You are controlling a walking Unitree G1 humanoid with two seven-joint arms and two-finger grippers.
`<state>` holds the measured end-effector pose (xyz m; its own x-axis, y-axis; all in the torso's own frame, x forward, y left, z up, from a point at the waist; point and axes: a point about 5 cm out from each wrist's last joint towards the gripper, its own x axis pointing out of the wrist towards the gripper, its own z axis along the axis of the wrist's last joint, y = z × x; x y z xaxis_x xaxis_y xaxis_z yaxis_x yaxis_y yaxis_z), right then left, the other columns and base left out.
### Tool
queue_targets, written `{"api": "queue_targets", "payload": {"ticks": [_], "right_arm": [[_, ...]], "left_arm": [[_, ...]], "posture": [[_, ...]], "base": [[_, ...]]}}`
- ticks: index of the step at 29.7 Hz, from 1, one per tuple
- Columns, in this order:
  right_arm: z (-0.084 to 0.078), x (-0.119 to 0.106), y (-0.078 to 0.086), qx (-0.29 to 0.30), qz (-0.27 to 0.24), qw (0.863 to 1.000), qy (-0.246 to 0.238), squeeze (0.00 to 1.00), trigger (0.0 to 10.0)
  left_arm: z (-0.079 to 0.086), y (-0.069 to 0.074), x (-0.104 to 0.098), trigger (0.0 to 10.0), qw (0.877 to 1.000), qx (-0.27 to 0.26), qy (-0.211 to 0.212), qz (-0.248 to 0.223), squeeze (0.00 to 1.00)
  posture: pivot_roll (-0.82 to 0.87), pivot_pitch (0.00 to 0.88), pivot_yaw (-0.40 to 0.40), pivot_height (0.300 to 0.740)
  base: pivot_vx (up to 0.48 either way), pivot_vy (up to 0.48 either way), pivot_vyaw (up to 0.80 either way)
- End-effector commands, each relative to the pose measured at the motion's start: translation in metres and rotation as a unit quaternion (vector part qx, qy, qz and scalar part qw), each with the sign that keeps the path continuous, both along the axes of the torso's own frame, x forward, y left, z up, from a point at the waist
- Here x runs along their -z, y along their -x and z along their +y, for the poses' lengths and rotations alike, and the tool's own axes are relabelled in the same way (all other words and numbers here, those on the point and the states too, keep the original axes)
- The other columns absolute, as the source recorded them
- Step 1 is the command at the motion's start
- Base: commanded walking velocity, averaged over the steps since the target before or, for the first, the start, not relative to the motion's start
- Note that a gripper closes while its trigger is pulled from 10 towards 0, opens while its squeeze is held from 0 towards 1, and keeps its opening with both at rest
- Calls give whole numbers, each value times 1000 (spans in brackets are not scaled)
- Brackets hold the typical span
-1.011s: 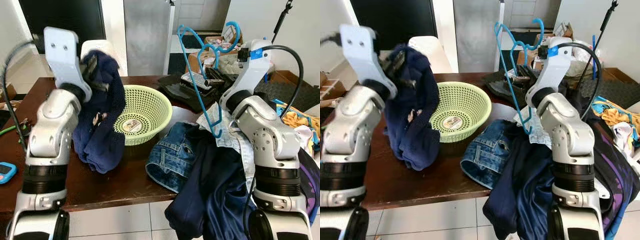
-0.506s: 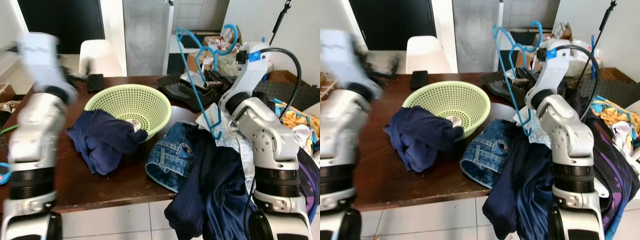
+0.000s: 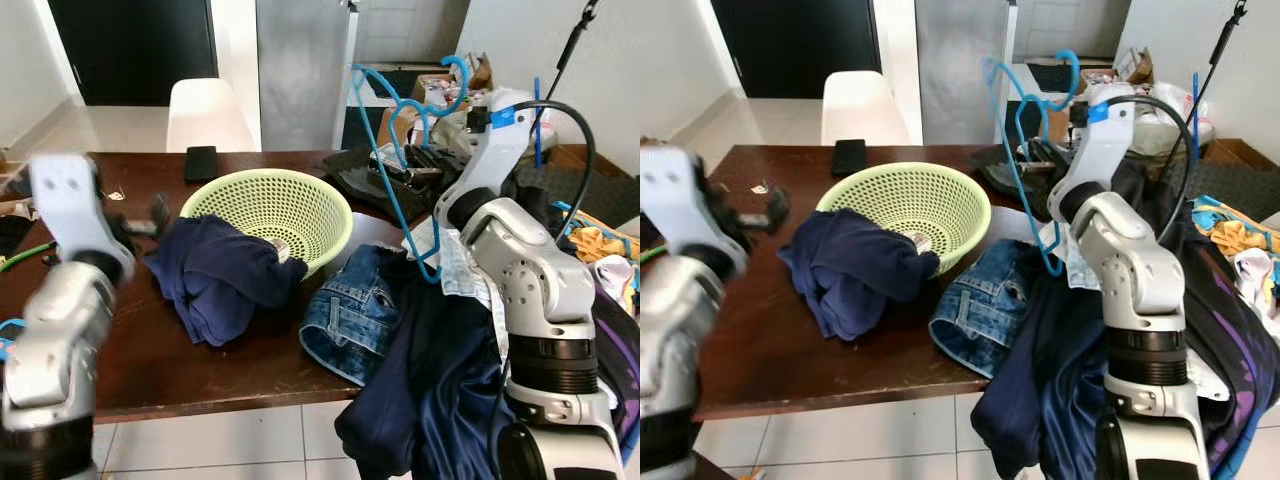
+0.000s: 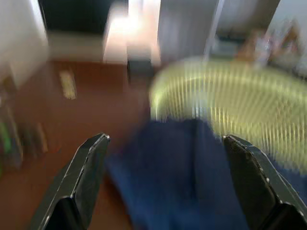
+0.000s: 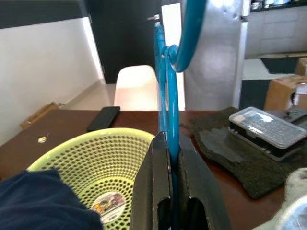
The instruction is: Hang hanger
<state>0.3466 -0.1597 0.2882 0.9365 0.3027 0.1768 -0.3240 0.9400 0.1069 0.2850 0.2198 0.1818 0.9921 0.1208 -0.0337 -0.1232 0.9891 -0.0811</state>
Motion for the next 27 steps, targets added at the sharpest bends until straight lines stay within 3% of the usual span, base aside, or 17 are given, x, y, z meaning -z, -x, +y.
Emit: {"api": "queue_targets", "payload": {"ticks": [1,2,3,4,10,15,18,27], "right_arm": [[1,0,0,-2,-2,1000,4,0,10000],[1,0,0,-2,-2,1000,4,0,10000],[1,0,0,-5,-2,1000,6,0,10000],[2,0,-1,-5,-2,1000,8,0,10000],[2,0,-3,-7,-1,1000,10,0,10000],[3,0,-2,-10,-3,1000,11,0,10000],[2,1,-1,-9,-1,1000,16,0,10000],[2,7,2,-9,8,1000,21,0,10000]], "left_arm": [[-7,4,16,10000,999,-6,10,46,0],[-7,4,16,10000,999,-6,10,46,0],[-8,9,33,10000,996,-23,24,89,0],[-8,10,38,10000,994,-28,29,100,0],[-1,10,56,10000,990,-38,30,134,0],[1,0,56,10000,993,-34,31,112,0],[-9,-19,42,10000,997,8,22,72,0],[-18,-31,42,10000,996,48,21,77,0]], "posture": [[92,56,-29,740],[92,56,-29,740],[92,54,-32,740],[92,54,-32,740],[95,49,-39,740],[81,48,-37,740],[68,48,-38,740],[63,48,-35,740]], "base": [[0,0,0],[0,0,0],[0,0,0],[0,0,0],[0,0,0],[0,0,0],[0,0,0],[0,0,0]]}}
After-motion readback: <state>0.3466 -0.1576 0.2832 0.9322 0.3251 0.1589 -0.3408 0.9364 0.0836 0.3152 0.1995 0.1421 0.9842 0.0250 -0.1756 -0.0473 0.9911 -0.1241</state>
